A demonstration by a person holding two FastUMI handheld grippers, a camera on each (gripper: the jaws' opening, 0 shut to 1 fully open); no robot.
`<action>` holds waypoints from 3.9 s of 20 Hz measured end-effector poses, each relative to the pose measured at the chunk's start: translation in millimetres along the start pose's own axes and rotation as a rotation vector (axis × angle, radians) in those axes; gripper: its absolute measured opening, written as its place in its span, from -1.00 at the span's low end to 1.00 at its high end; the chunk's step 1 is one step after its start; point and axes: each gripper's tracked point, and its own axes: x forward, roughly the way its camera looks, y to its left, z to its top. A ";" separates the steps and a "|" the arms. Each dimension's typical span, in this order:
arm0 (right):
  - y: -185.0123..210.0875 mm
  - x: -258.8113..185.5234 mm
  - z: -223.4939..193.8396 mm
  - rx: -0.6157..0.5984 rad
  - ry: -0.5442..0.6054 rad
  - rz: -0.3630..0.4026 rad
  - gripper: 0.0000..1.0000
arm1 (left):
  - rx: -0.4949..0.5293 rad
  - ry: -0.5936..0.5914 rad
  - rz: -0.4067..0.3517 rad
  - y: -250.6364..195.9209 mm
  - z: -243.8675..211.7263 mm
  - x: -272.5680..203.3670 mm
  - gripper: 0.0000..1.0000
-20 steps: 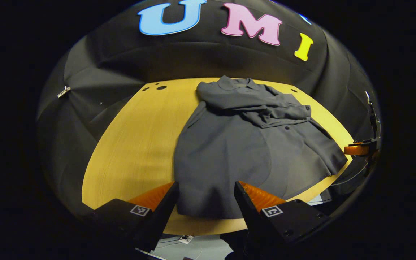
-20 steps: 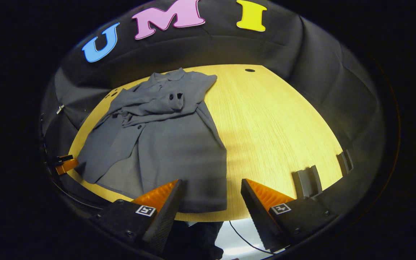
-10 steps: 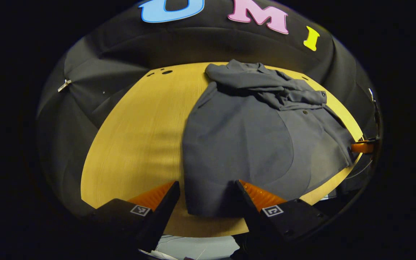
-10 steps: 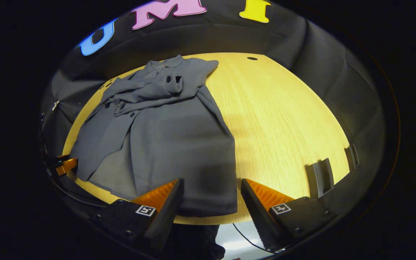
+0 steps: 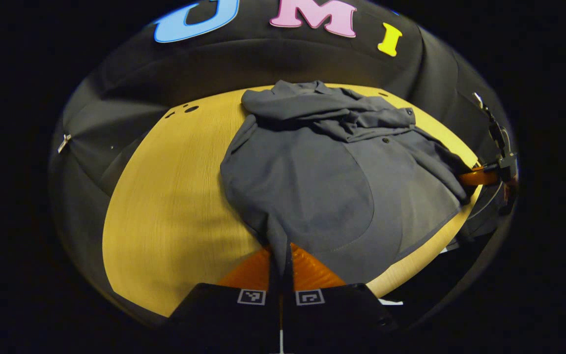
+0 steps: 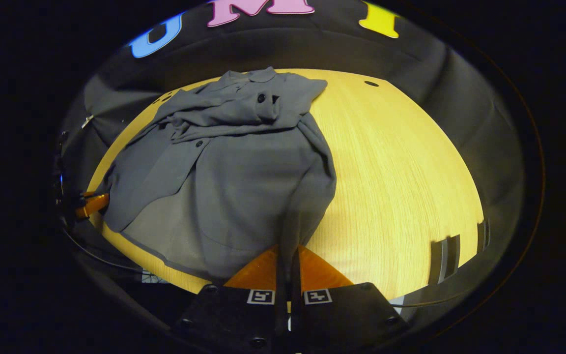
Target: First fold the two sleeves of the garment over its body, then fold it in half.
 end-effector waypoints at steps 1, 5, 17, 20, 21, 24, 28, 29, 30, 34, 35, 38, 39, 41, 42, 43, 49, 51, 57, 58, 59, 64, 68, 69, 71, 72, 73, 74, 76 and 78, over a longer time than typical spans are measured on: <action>0.5 -3.8 -3.1 0.012 0.006 0.005 -0.87 | -0.015 0.008 -0.001 1.2 0.2 -3.7 -0.87; 3.8 -25.8 0.9 0.038 -0.010 0.050 -0.86 | -0.004 0.030 -0.029 -4.5 -8.5 -31.7 -0.89; -0.5 -104.4 91.6 0.107 -0.280 0.082 -0.87 | -0.190 -0.111 -0.055 -6.0 74.4 -101.4 -0.89; -3.3 -115.9 145.4 0.098 -0.383 0.086 -0.87 | -0.189 -0.209 -0.059 -1.3 129.4 -108.1 -0.89; -5.0 -118.6 160.9 0.098 -0.411 0.087 -0.87 | -0.187 -0.238 -0.059 2.3 145.9 -106.9 -0.89; -11.9 -119.1 200.9 0.083 -0.473 0.084 -0.87 | -0.184 -0.307 -0.056 14.0 187.1 -104.0 -0.89; -13.9 -112.7 254.1 0.082 -0.545 0.093 -0.87 | -0.159 -0.377 -0.036 29.0 238.4 -89.6 -0.89; -14.6 -108.6 269.1 0.084 -0.564 0.095 -0.87 | -0.152 -0.391 -0.031 32.0 251.5 -85.1 -0.89; -15.2 -106.3 282.1 0.082 -0.581 0.096 -0.87 | -0.146 -0.406 -0.027 34.6 264.4 -80.7 -0.89; -28.2 -83.2 333.7 0.089 -0.632 0.090 -0.87 | -0.119 -0.445 0.006 50.3 305.9 -57.4 -0.89; -33.8 -75.6 346.6 0.096 -0.641 0.083 -0.87 | -0.123 -0.451 0.015 55.9 316.1 -50.9 -0.90; -45.3 -57.0 378.3 0.083 -0.666 0.062 -0.87 | -0.163 -0.459 0.051 75.6 342.5 -28.3 -0.89; -51.0 -48.5 387.3 0.080 -0.671 0.053 -0.87 | -0.179 -0.464 0.063 81.6 350.5 -18.1 -0.89; -57.5 -30.2 401.4 0.094 -0.672 0.048 -0.87 | -0.206 -0.458 0.081 90.9 363.4 4.5 -0.89; -59.8 -19.1 404.9 0.099 -0.663 0.049 -0.88 | -0.215 -0.453 0.089 95.6 368.2 15.1 -0.89; -64.0 -6.9 406.6 0.097 -0.653 0.042 -0.87 | -0.219 -0.447 0.100 99.0 372.8 27.2 -0.89; -82.4 56.7 395.3 0.100 -0.549 0.050 -0.87 | -0.236 -0.392 0.138 115.0 376.4 99.5 -0.89; -86.1 79.2 386.3 0.088 -0.512 0.043 -0.87 | -0.233 -0.365 0.140 116.4 371.1 120.7 -0.89; -87.8 139.8 371.4 0.048 -0.459 0.022 -0.87 | -0.218 -0.333 0.175 120.2 365.4 178.0 -0.89; -89.1 149.2 371.4 0.049 -0.457 0.018 -0.87 | -0.221 -0.336 0.180 121.0 363.5 185.8 -0.89; -89.6 156.4 371.2 0.051 -0.455 0.015 -0.87 | -0.217 -0.331 0.187 121.7 359.4 191.5 -0.89; -90.0 191.7 366.4 0.090 -0.414 -0.005 -0.87 | -0.156 -0.308 0.234 119.9 351.5 214.2 -0.89; -91.6 199.4 361.8 0.150 -0.383 0.003 -0.71 | -0.133 -0.287 0.248 118.1 348.8 218.0 -0.77; -92.0 198.0 363.1 0.157 -0.386 0.001 -0.64 | -0.136 -0.289 0.244 117.2 348.8 216.1 -0.70; -92.0 188.6 365.2 0.162 -0.399 0.004 -0.41 | -0.149 -0.302 0.228 113.2 352.8 209.8 -0.48; -92.4 182.6 367.5 0.156 -0.414 -0.005 0.00 | -0.159 -0.310 0.222 112.5 354.4 205.6 -0.41; -96.0 177.1 370.9 0.150 -0.426 -0.022 0.41 | -0.165 -0.319 0.217 110.0 355.4 201.8 -0.13; -95.7 169.1 371.6 0.152 -0.437 -0.021 0.82 | -0.163 -0.323 0.215 109.8 357.3 196.9 0.16; -96.1 153.2 375.9 0.162 -0.460 -0.022 0.84 | -0.143 -0.335 0.205 103.1 360.5 186.7 0.51; -94.6 133.6 380.7 0.161 -0.492 -0.026 0.88 | -0.121 -0.363 0.199 96.5 366.5 171.0 0.70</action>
